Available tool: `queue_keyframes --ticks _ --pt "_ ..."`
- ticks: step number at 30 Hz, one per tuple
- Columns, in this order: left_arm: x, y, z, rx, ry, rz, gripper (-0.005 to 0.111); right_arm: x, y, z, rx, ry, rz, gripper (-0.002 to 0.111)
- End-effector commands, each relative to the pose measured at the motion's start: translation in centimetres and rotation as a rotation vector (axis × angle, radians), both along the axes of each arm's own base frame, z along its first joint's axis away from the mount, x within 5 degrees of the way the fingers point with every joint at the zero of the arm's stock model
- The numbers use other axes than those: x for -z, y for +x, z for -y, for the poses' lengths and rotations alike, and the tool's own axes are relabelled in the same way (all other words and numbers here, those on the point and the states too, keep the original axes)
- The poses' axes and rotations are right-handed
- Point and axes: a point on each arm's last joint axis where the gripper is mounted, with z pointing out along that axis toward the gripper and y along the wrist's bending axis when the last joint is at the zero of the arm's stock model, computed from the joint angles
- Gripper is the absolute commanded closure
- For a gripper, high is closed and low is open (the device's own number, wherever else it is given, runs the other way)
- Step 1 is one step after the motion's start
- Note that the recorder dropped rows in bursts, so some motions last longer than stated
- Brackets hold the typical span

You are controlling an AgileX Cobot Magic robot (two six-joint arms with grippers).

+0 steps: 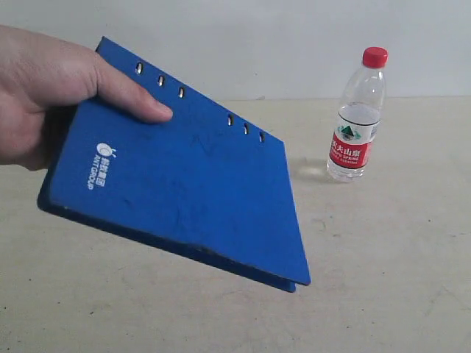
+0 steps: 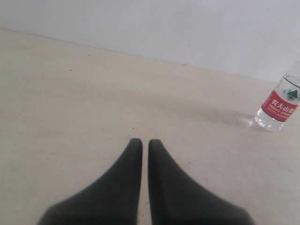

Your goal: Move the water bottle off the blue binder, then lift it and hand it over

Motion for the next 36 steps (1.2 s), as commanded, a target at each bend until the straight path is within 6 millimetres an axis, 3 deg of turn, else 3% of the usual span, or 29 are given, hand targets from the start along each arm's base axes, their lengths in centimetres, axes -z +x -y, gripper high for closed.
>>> queue_keyframes --ticks 1,36 --pt "0.03 -0.06 0.07 0.005 -0.009 0.002 0.102 0.05 -0.03 -0.06 -0.011 -0.012 -0.005 0.108" --pt "0.02 -0.07 0.13 0.011 -0.011 0.003 0.102 0.44 -0.13 -0.07 -0.006 0.011 -0.05 0.108"
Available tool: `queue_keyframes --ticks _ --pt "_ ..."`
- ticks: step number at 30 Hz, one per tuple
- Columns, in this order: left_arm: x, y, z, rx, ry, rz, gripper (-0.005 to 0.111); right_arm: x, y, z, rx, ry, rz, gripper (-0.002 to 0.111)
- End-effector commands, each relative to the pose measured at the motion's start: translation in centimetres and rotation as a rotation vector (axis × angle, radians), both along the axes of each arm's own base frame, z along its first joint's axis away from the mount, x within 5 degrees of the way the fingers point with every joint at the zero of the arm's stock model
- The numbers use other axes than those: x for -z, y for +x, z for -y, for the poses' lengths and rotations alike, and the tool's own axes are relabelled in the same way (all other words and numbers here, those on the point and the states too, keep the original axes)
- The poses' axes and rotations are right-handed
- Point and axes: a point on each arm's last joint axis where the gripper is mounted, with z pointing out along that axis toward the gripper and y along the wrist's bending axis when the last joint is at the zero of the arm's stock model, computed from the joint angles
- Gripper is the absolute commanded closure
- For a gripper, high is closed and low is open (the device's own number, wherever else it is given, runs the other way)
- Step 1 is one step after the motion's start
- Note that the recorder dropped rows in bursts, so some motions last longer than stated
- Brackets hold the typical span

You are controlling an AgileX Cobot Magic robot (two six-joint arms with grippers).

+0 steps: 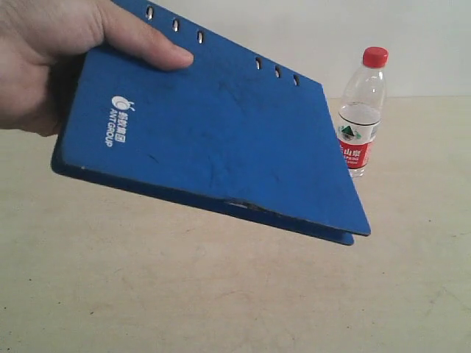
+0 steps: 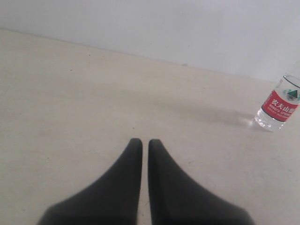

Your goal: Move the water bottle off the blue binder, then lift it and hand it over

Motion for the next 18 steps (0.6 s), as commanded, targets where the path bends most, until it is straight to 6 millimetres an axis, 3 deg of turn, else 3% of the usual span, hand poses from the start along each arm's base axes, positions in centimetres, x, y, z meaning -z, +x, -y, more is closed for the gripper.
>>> queue_keyframes --ticks 1,13,18 --pt "0.0 -0.1 0.1 0.011 -0.011 0.003 0.102 -0.1 0.0 0.0 0.007 -0.001 0.009 0.108" --pt "0.0 -0.1 0.1 0.011 -0.011 0.003 0.102 -0.1 0.0 0.0 0.007 0.001 0.009 0.108" --pt "-1.1 -1.3 -0.6 -0.076 0.1 0.165 0.102 -0.1 0.0 0.0 0.007 -0.001 0.009 0.108"
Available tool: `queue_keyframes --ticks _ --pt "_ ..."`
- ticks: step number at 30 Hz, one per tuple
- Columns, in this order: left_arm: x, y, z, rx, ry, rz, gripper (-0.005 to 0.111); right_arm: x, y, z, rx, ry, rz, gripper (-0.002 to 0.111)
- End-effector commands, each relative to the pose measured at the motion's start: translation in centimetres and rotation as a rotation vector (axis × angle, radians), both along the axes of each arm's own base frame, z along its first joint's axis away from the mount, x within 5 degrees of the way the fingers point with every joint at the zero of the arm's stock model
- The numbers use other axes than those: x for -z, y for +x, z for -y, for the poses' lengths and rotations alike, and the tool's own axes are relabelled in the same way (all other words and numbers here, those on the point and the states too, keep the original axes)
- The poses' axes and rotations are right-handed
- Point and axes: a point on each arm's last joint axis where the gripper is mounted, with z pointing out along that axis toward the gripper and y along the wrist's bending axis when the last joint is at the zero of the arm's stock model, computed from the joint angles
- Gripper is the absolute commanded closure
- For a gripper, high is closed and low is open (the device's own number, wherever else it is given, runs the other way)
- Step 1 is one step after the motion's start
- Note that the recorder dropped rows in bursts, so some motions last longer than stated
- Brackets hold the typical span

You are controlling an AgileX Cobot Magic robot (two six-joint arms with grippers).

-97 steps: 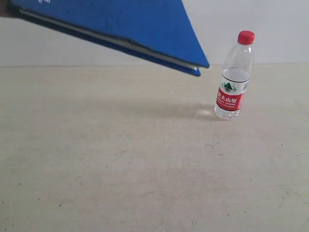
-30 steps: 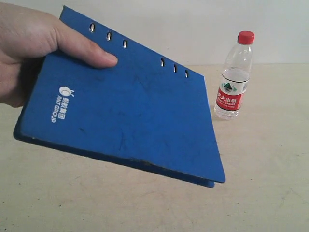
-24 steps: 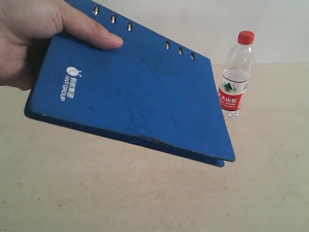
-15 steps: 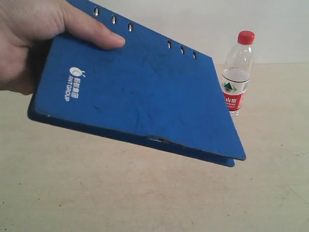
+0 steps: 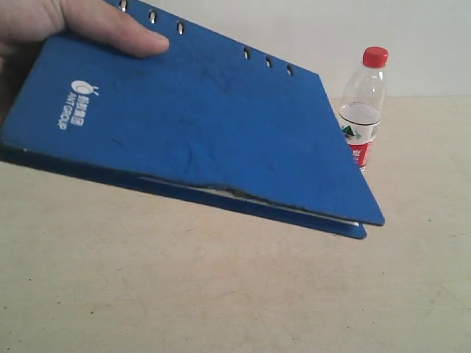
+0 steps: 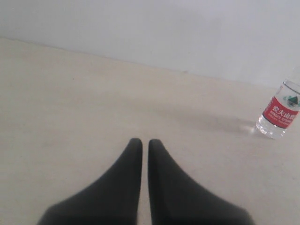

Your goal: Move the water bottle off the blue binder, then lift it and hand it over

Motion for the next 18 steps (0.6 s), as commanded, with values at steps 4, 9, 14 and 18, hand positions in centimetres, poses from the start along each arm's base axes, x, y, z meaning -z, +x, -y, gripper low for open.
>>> queue_keyframes --ticks 4,9,14,18 --pt "-1.9 -2.6 -0.3 -0.071 0.153 0.31 0.102 -0.1 0.0 0.0 0.007 -0.002 0.009 0.108" --pt "-3.0 -2.7 -0.2 -0.063 0.185 0.34 0.102 -0.1 0.0 0.0 0.009 0.007 0.012 0.108" --pt "-6.2 -3.5 0.1 -0.046 0.231 0.448 0.102 -0.1 0.0 0.0 0.01 0.009 0.012 0.108" --pt "-9.5 -4.6 0.3 -0.055 0.243 0.547 0.102 -0.1 0.0 0.0 0.01 0.009 0.012 0.108"
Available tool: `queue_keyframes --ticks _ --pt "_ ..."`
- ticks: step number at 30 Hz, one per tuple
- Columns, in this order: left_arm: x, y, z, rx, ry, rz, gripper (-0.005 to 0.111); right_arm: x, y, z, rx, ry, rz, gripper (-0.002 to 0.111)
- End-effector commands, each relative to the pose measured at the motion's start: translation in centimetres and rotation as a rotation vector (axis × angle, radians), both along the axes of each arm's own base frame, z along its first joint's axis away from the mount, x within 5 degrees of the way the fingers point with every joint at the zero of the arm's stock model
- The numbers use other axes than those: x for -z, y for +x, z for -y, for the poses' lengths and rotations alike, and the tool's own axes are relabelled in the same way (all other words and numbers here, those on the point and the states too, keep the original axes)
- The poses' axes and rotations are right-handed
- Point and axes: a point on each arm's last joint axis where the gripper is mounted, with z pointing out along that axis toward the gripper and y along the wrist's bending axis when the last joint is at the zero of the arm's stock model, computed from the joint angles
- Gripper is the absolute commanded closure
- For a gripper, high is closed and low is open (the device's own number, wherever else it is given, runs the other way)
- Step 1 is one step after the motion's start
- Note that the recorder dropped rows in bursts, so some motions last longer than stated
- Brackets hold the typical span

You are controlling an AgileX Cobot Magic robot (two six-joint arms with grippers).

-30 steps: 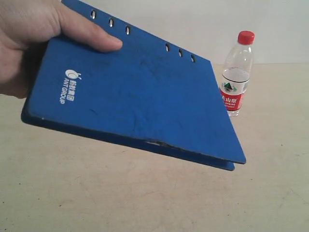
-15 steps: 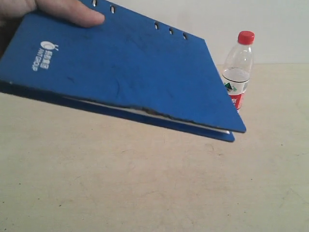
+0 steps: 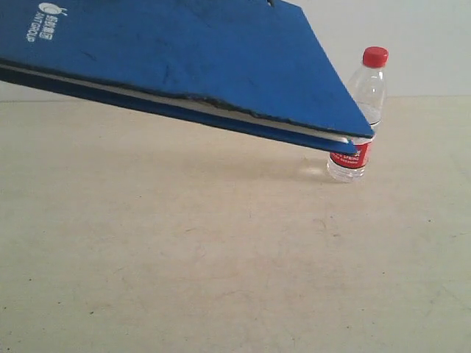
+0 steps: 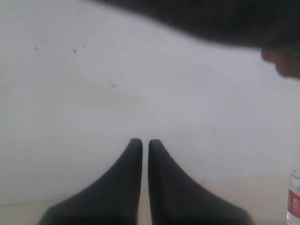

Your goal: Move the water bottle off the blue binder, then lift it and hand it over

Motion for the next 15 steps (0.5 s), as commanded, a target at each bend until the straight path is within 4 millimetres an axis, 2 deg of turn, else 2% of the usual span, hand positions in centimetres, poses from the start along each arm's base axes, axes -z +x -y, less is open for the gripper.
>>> queue_keyframes --ticks 1,4,7,9,11,15 --pt "-3.5 -1.3 0.3 0.009 0.01 0.111 0.102 -0.1 0.0 0.0 0.008 0.001 0.012 0.108" --pt "-5.0 -2.0 0.4 0.018 -0.003 0.145 0.102 -0.1 0.0 0.0 0.008 0.001 0.012 0.108" --pt "-5.4 -2.3 0.4 0.025 -0.029 0.094 0.102 -0.1 0.0 0.0 0.008 0.001 0.012 0.108" --pt "-4.4 -1.9 0.2 0.014 -0.102 -0.014 0.102 -0.1 0.0 0.0 0.008 0.001 0.012 0.108" --pt "-2.4 -1.2 -0.4 -0.035 -0.172 -0.144 0.102 -0.1 0.0 0.0 0.008 0.001 0.012 0.108" --pt "3.1 0.2 -1.3 -0.122 -0.209 -0.351 0.102 -0.1 0.0 0.0 0.008 0.001 0.012 0.108"
